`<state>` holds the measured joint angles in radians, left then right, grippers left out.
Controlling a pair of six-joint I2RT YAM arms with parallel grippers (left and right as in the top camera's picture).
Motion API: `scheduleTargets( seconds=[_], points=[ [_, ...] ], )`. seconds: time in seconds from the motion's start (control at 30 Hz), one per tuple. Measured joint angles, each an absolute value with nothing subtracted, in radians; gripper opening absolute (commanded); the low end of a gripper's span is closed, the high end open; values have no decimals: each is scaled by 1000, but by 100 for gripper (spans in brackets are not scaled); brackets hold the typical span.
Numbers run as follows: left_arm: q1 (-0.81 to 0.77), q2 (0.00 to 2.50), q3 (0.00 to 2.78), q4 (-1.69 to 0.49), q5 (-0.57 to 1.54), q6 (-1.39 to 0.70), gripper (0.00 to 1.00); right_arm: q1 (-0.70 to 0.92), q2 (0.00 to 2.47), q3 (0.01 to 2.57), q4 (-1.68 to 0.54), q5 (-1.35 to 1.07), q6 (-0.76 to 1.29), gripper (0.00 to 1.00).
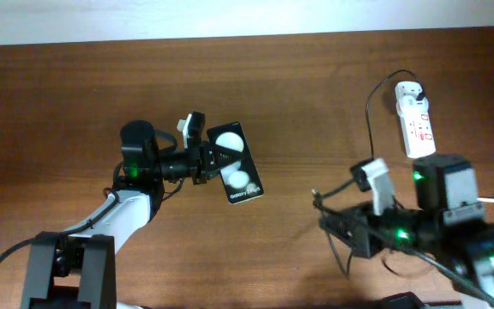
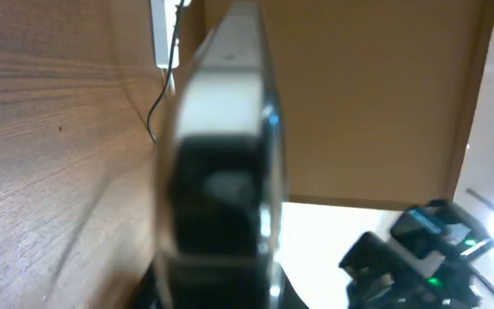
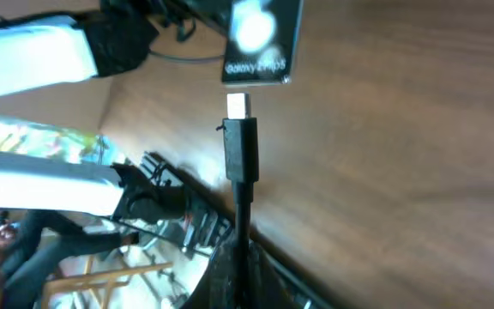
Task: Plug charger to phone and switch on socket
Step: 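Carry the cable plug up to the phone's bottom port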
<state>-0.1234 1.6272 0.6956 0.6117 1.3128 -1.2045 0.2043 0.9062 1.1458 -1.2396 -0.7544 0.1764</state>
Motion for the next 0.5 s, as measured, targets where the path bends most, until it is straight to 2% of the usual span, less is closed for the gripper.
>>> scheduleTargets(
  seconds=[0.07,0.13,0.27,0.33,0.5],
  points=[
    [-123,1627,696,611,1314,-1228,0,206,916,1005,-1164,-796,217,4],
    [-123,1627,696,611,1318,-1275,0,290,913,959,-1068,-802,282,4],
    [-123,1627,696,612,1320,-1326,0,608,953,952,-848,-620,478,4],
    [-123,1627,696,625,1322,-1330,0,702,1027,952,-748,-563,542,4],
    [-123,1627,696,678,1353,-1333,0,741,1180,952,-706,-479,603,4]
  ],
)
